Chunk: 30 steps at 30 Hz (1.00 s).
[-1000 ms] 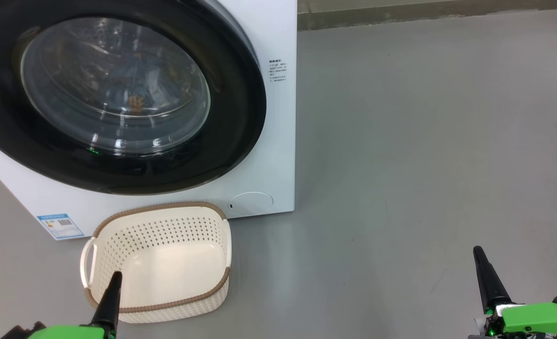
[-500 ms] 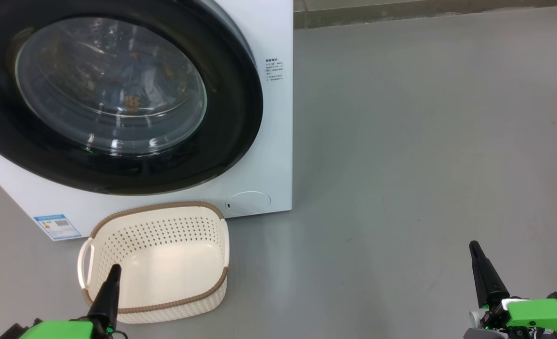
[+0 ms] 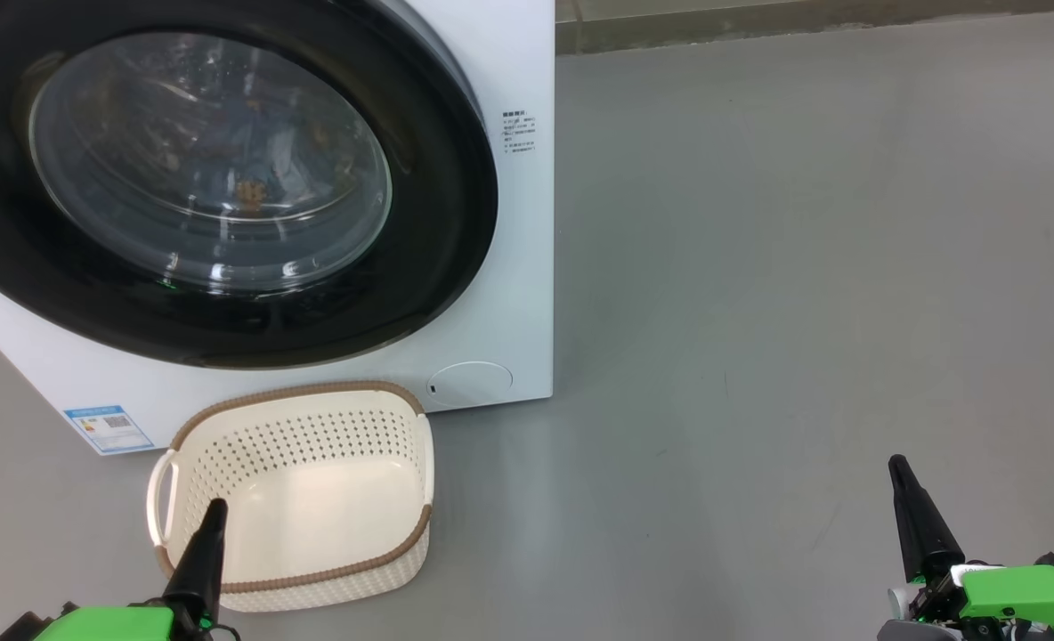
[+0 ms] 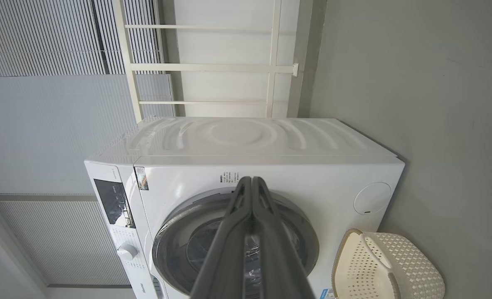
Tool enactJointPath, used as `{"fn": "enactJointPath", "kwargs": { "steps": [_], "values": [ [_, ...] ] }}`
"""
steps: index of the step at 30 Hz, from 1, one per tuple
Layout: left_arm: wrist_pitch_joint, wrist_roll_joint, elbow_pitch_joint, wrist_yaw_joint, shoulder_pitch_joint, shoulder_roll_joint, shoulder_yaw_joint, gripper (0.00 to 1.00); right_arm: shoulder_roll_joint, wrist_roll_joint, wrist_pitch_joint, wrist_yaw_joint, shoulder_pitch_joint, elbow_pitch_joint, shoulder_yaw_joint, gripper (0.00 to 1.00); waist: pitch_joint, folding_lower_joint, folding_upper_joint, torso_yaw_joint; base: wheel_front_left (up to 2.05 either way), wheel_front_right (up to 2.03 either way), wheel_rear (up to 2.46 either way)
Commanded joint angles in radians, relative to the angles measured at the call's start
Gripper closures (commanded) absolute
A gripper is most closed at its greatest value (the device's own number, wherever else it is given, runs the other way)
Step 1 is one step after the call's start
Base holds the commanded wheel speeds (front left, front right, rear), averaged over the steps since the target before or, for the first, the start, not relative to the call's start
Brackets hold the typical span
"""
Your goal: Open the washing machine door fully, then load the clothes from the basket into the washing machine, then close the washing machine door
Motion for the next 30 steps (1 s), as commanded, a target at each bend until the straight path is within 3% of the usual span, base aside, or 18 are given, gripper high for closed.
{"fn": "enactJointPath", "kwargs": {
  "steps": [1,30],
  "values": [
    [0.004,0.0,-0.019,-0.003,-0.041,0.017,0.036,1.0,-0.013,0.004,0.008,-0.001,-0.04,-0.025,0.027,1.0,0.0,0.0,0.0,0.0,0.0,0.0,0.0],
    [0.01,0.005,-0.018,-0.003,-0.041,0.012,0.043,1.0,-0.013,0.004,0.008,-0.001,-0.04,-0.025,0.027,1.0,0.0,0.0,0.0,0.0,0.0,0.0,0.0]
  ]
}}
